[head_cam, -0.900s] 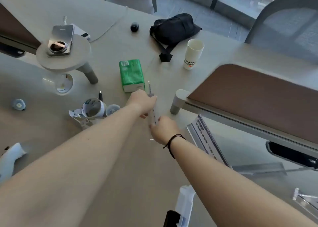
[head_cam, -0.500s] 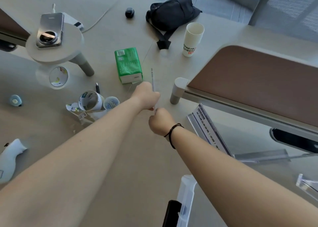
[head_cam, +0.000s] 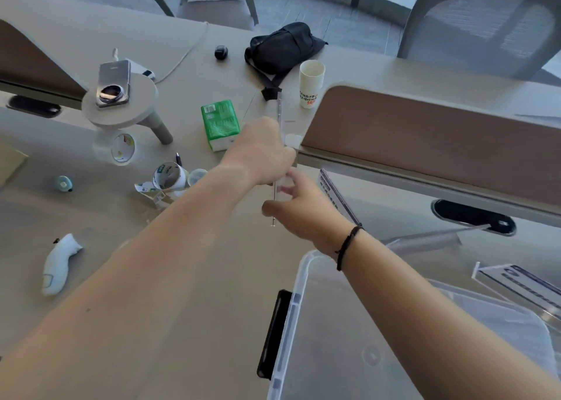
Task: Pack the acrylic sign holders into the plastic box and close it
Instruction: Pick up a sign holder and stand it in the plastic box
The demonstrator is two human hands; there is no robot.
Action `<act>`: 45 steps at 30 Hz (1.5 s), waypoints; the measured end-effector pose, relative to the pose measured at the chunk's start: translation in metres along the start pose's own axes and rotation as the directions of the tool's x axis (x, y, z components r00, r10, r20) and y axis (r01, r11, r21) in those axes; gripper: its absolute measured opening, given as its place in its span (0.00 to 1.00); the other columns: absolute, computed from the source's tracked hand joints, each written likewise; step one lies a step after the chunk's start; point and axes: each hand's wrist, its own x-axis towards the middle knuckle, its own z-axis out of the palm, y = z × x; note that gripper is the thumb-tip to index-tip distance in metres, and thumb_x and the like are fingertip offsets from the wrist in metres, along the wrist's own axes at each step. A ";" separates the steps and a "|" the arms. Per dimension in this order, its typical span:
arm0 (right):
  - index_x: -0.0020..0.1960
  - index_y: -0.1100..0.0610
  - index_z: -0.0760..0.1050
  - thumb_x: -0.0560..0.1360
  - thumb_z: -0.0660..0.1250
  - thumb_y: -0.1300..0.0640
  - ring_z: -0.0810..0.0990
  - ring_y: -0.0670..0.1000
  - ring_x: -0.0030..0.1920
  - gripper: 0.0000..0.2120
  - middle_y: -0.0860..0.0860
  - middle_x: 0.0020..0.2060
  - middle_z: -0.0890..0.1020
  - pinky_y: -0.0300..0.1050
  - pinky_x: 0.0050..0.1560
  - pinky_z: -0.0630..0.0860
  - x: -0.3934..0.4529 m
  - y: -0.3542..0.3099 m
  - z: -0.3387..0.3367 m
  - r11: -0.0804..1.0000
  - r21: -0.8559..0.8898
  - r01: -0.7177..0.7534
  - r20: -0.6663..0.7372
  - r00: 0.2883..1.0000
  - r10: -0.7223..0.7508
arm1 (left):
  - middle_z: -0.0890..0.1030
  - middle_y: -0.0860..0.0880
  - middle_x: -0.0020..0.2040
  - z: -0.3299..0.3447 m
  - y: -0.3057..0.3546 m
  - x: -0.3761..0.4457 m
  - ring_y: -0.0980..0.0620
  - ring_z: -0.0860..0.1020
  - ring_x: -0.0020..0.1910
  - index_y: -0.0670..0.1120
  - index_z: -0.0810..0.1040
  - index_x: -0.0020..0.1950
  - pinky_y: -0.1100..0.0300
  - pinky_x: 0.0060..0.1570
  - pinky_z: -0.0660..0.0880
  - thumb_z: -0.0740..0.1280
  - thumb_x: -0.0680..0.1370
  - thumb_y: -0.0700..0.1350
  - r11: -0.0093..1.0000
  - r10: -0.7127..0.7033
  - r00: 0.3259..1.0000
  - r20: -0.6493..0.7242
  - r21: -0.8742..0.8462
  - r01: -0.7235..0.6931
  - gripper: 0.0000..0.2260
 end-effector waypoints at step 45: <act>0.50 0.52 0.73 0.75 0.60 0.61 0.68 0.51 0.41 0.07 0.54 0.40 0.74 0.49 0.44 0.66 -0.149 0.208 0.031 0.919 0.133 -0.372 0.219 0.915 0.339 | 0.81 0.37 0.53 0.205 -0.004 -0.198 0.38 0.80 0.50 0.41 0.74 0.47 0.53 0.44 0.75 0.60 0.77 0.37 0.973 -0.222 0.845 0.487 0.164 0.162 0.04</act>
